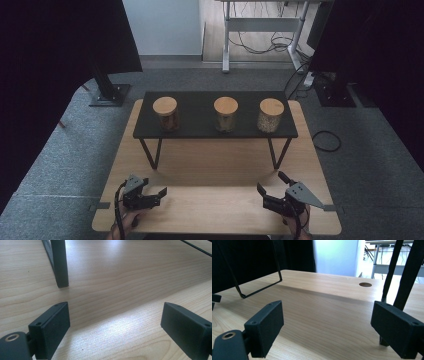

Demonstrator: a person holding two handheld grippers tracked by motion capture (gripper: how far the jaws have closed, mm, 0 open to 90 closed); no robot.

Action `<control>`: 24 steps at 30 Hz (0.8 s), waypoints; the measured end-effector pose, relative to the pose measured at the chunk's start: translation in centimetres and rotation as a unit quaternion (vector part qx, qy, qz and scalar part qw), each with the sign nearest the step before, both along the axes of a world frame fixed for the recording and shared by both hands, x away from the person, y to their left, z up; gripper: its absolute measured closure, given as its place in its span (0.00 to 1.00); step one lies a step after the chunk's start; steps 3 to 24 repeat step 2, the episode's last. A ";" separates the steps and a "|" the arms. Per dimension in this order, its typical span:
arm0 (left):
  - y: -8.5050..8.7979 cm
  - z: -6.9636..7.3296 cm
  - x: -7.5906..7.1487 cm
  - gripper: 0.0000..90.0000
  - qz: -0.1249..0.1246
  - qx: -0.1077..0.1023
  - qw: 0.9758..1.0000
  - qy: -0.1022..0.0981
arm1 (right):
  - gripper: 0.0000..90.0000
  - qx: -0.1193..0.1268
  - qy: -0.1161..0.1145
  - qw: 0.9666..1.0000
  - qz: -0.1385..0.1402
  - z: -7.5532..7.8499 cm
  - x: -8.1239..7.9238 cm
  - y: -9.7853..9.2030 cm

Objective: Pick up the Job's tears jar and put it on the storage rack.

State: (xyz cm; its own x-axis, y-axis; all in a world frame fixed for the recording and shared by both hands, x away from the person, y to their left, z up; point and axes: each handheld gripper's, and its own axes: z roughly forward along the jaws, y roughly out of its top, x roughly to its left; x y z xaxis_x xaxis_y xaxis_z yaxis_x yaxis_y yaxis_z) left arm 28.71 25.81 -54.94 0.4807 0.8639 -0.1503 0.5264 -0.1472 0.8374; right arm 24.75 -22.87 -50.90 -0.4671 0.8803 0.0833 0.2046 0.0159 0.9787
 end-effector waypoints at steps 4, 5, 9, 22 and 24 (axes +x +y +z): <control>0.0 0.0 0.0 0.09 0.000 0.001 1.000 0.001 | 0.11 0.011 0.002 1.000 -0.001 -0.2 0.1 -0.1; 0.0 0.0 0.0 0.09 0.000 0.001 1.000 0.001 | 0.11 0.011 0.002 1.000 -0.001 -0.2 0.1 -0.1; 0.0 0.0 0.0 0.09 0.000 0.001 1.000 0.001 | 0.11 0.011 0.002 1.000 -0.001 -0.2 0.1 -0.1; 0.0 0.0 0.0 0.09 0.000 0.001 1.000 0.001 | 0.11 0.011 0.002 1.000 -0.001 -0.2 0.1 -0.1; 0.0 0.0 0.0 0.09 0.000 0.001 1.000 0.001 | 0.11 0.011 0.002 1.000 -0.001 -0.2 0.1 -0.1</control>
